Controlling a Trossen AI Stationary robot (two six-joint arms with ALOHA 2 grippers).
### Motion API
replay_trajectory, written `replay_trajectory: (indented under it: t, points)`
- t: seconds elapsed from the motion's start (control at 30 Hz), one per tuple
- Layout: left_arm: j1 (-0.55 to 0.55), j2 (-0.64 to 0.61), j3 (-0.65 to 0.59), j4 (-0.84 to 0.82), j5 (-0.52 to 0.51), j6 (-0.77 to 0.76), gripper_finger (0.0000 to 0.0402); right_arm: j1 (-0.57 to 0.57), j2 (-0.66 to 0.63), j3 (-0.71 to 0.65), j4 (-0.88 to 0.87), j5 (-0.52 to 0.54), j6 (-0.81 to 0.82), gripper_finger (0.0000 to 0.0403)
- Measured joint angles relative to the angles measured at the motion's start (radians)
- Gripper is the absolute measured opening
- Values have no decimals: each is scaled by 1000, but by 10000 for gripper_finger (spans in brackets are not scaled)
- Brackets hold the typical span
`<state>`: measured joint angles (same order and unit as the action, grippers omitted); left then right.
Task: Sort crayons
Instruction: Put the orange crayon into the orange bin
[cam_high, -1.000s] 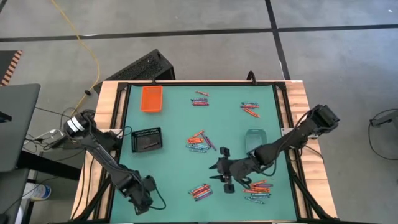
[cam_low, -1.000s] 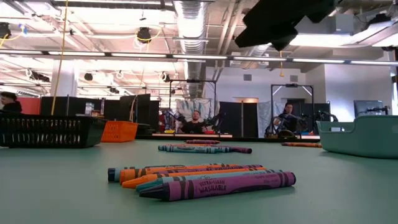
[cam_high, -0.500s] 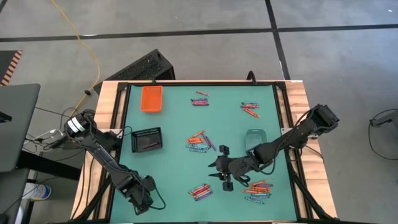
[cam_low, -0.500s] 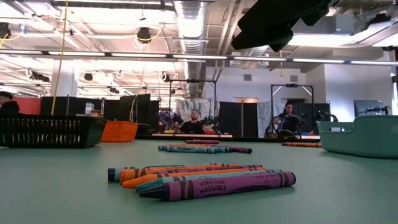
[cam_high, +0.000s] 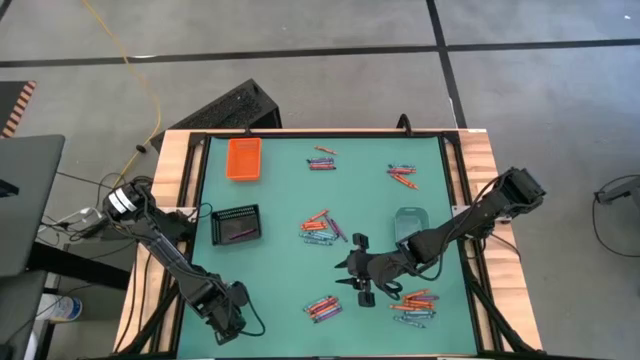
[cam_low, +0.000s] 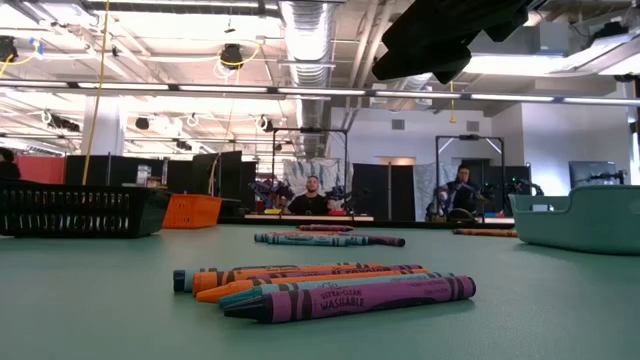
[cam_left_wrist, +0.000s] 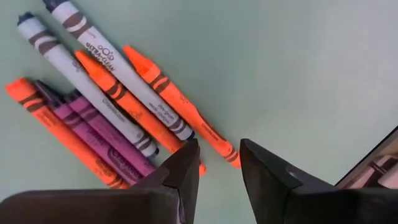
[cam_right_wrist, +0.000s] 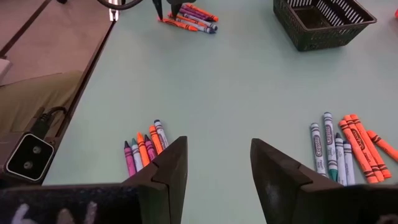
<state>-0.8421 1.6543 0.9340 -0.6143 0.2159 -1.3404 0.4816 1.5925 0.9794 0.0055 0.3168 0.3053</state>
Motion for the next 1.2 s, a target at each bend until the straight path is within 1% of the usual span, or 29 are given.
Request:
replay_trajectory:
  t: [0.2,0.33,0.53,0.63,0.73,0.9,1.0,1.2]
  points:
    - [-4,0,-1,3,-10,-25,98,0,0,0,-2,0,-3,168]
    - [-5,0,-27,8,-9,-59,98,0,0,0,-10,-4,-2,168]
    - [-4,-3,-77,90,12,-86,98,0,0,0,-23,-4,0,168]
    - [-4,-4,-80,82,15,-88,98,0,0,0,-24,-4,1,168]
    - [-4,-3,-80,56,14,-68,98,0,0,0,-24,-4,0,168]
    - [-5,-3,-81,45,-11,21,95,0,0,0,-24,-4,0,168]
    - [-5,-3,-81,45,-21,78,80,0,0,0,-24,-4,0,168]
    - [-5,-2,-81,27,-30,173,22,0,0,0,-32,-4,1,168]
